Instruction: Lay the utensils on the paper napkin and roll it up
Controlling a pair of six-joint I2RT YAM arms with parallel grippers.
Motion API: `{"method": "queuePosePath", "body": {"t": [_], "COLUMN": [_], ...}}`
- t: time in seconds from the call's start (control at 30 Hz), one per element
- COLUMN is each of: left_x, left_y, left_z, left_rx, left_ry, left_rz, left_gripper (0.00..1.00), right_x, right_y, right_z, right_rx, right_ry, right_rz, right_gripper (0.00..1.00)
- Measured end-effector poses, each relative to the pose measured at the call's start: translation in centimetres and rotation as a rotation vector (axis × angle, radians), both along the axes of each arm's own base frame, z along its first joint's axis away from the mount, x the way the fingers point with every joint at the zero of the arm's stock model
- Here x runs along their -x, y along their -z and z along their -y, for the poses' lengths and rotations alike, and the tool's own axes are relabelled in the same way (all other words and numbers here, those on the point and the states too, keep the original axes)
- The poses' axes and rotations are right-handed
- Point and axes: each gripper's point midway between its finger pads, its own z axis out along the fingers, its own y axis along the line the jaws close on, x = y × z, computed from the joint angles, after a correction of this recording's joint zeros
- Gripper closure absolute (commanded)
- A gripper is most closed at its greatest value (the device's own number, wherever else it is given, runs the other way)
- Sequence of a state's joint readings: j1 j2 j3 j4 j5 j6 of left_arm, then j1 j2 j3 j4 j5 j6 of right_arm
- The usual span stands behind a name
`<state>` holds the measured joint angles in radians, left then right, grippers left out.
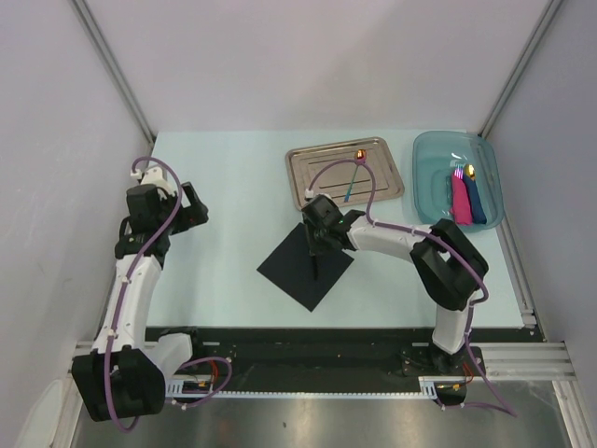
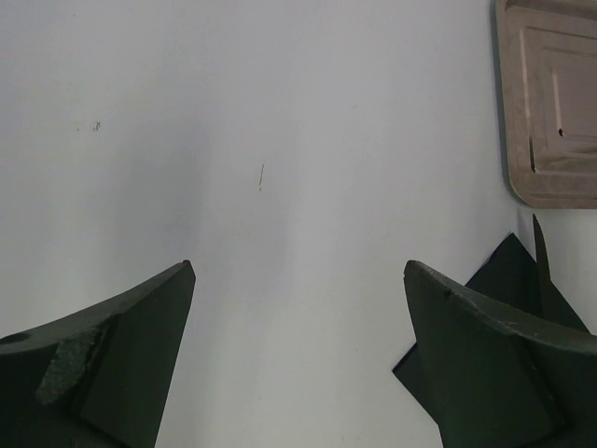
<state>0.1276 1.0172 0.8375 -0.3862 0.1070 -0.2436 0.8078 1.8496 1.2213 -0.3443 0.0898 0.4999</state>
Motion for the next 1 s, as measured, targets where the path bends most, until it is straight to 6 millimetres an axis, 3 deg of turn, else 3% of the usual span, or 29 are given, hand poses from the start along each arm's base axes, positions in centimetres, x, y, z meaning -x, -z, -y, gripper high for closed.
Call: {"method": "queuePosePath", "body": {"t": [0.27, 1.0], "left_x": [0.2, 0.2], "left_y": [0.3, 0.6], "left_z": [0.0, 0.0], "left_rx": [0.0, 0.001], "left_ry": [-0.003, -0.003], "left_rz": [-0.009, -0.017], "left_gripper": [0.0, 0.0], "right_x": [-0.3, -1.7], "right_y": [2.1, 2.1], "right_z": [0.2, -0.3], "right_rx": [0.024, 0.013], "right_ry": [0.019, 0.058], "right_rz": [-0.04, -0.051], "right_gripper": [1.0, 1.0]}}
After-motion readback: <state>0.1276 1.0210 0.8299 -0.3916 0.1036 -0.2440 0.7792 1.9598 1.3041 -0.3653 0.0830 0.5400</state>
